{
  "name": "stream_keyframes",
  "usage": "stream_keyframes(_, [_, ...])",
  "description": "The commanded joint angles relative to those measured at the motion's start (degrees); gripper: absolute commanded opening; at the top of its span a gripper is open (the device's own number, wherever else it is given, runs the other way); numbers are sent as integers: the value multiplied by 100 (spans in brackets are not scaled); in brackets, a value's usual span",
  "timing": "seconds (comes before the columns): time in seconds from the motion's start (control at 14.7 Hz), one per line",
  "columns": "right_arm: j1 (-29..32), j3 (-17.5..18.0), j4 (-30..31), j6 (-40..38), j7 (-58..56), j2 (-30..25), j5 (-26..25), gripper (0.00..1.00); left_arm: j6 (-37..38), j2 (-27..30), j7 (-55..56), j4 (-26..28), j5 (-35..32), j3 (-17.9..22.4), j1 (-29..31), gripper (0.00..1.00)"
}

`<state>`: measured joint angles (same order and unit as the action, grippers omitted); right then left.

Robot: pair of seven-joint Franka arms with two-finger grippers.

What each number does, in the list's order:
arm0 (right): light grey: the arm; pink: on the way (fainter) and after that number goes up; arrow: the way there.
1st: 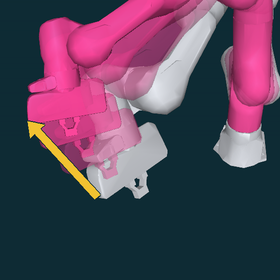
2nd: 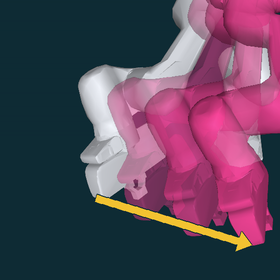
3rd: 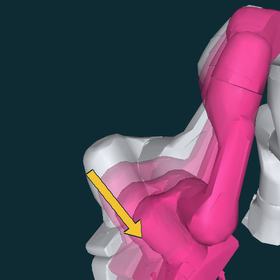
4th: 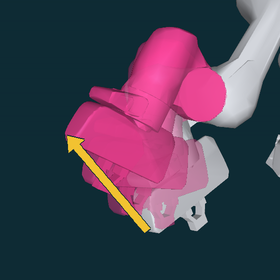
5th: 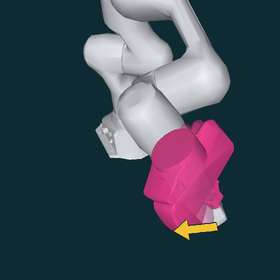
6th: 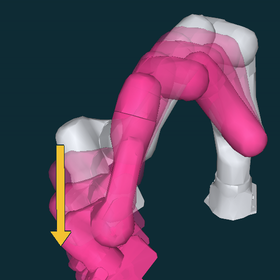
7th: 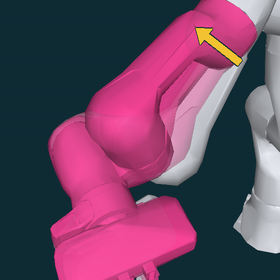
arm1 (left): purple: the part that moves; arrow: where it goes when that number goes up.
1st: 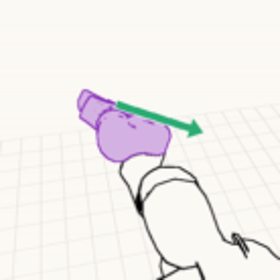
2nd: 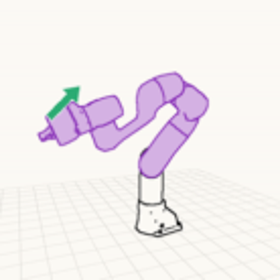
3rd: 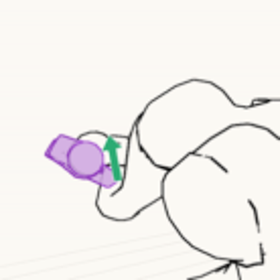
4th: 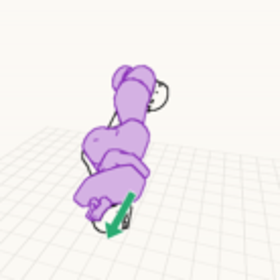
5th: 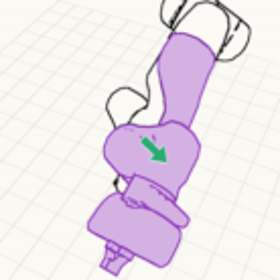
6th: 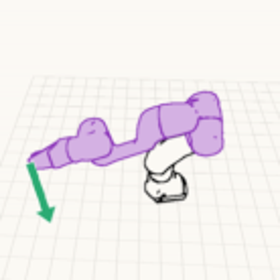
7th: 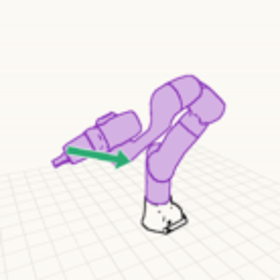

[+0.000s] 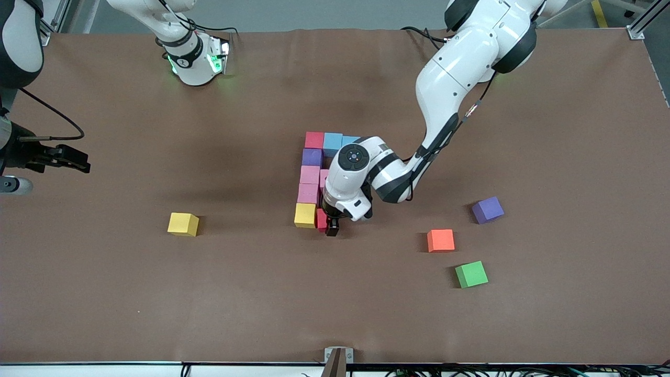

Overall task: Arrange 11 blocks into digit 3
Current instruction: 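Lower the red cube beside the yellow cube and open the left gripper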

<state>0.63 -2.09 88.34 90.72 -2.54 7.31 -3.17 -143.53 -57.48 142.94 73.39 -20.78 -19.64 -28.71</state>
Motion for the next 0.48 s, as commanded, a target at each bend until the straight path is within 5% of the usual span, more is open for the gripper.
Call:
stream_keyframes(0.0, [104,129,-18,-247,25,-99,-104,100,18,87,-3,-97,100,57,-47,100])
stream_keyframes(0.41, [77,130,-755,-388,-27,-63,18,100,157,334,-12,-18,74,22,-12,100])
